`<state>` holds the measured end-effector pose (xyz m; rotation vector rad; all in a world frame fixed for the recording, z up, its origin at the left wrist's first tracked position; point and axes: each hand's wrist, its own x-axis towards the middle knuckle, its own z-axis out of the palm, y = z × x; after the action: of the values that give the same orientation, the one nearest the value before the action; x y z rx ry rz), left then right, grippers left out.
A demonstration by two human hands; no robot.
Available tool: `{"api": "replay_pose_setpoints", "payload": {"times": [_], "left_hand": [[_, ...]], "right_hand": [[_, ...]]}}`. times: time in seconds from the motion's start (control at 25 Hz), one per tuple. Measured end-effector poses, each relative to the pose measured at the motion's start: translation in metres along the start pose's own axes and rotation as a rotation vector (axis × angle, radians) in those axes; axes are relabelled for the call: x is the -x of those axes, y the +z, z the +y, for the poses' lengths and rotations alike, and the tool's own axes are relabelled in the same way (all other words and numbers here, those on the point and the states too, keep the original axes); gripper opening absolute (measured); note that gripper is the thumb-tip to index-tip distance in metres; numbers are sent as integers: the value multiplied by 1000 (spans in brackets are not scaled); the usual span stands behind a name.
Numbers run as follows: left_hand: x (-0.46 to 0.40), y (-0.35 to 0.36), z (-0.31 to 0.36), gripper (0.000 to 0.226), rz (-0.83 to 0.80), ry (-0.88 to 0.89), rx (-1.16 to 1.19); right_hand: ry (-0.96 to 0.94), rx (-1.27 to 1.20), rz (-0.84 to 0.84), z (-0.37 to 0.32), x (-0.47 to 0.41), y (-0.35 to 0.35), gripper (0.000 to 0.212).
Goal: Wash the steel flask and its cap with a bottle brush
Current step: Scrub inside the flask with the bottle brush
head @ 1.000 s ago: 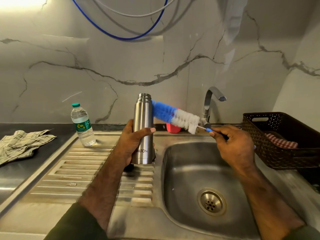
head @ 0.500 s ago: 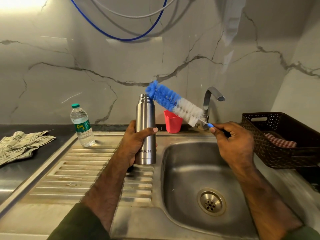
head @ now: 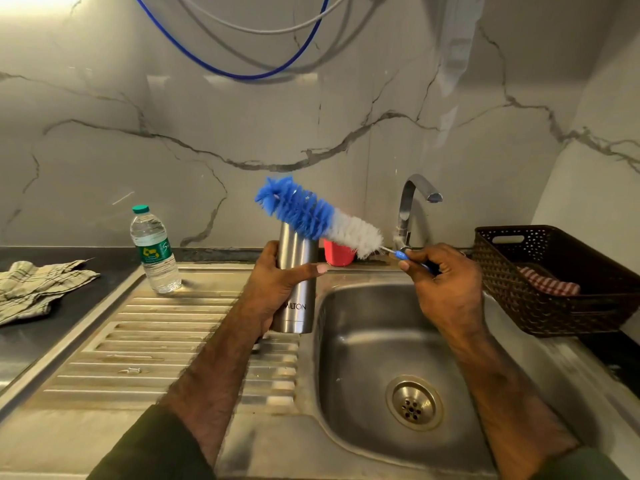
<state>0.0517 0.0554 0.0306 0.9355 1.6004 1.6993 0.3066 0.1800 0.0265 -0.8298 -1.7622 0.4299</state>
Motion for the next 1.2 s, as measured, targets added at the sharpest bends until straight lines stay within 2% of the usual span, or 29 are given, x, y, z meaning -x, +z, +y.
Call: {"api": "replay_pose_setpoints", "payload": {"times": [0.2,0.4,0.52,0.64,1.0,1.2], "left_hand": [[-2,-16,3,88,33,-12,111],[5,-1,3,86,-51,-16,98],[4,-9,4,69,-28,0,168],[2,-12,5,58,-79,2,194],[6,-8,6,79,-44,-30,170],[7,0,2,52,-83,-1,135]], "right_hand": [[102,28,30,17,-3,-21,14],[78,-85,23,3,-1,0,16],[154,-94,6,12,-3,-12,17],[213,-88,-11,15,-1,-13,18],[206,-108,-31,23,-1,-8,15],[180,-157,-40,12,-2,3,11]]}}
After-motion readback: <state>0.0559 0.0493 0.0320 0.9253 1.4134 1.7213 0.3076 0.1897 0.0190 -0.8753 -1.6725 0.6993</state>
